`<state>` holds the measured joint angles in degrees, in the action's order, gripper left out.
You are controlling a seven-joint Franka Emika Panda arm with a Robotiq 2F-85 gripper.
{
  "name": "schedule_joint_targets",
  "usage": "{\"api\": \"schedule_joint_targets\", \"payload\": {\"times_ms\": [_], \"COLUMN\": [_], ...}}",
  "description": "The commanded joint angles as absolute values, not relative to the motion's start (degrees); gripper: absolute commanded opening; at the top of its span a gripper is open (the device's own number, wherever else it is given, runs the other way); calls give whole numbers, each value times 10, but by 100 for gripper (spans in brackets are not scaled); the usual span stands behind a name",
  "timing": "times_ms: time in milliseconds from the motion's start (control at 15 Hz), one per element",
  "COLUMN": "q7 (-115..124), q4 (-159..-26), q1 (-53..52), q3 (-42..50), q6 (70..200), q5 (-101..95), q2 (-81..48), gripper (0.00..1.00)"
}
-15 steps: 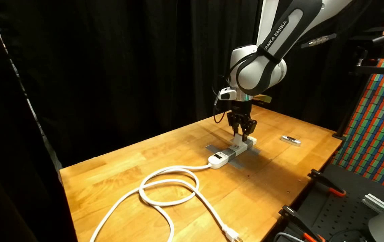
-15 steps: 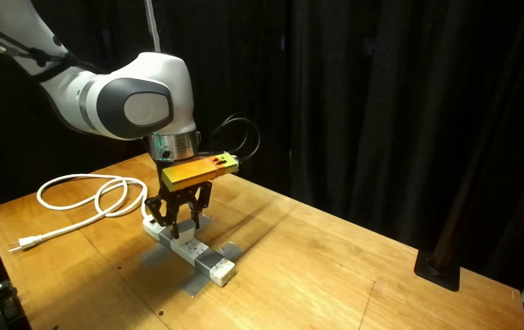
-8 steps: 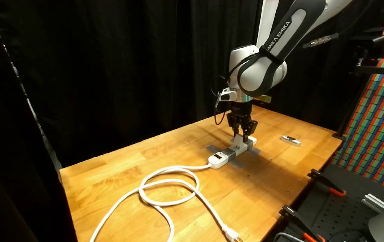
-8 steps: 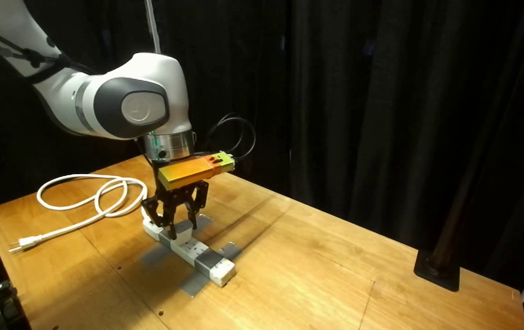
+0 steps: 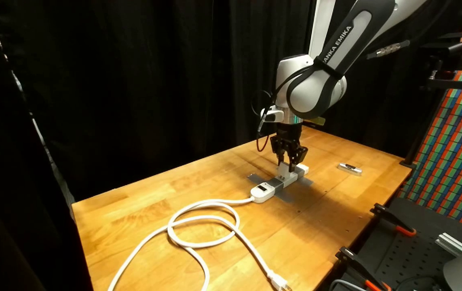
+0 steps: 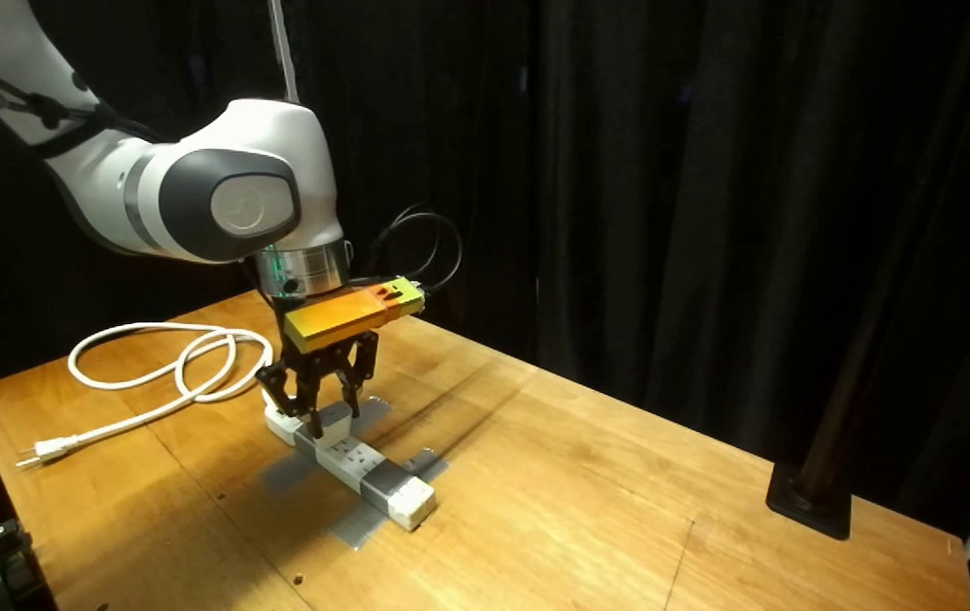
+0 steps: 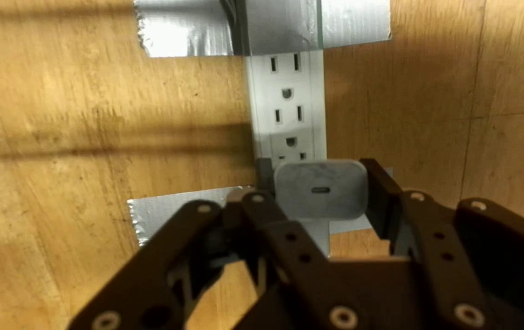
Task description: Put the charging block on the extension sockets
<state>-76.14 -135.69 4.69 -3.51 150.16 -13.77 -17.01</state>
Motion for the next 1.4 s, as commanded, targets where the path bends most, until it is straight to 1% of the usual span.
{"api": "schedule_joint_targets", "payload": {"times_ms": [0, 733, 1333], "q7": [-744, -618, -575], "q4": [-1372, -1357, -1349], "q1": [38, -2, 0], "q3": [-28, 5, 2], "q6": [1536, 1506, 1472], "q5": [-149, -263, -292], "q2": [-170, -172, -175], "gripper": [23, 23, 23]}}
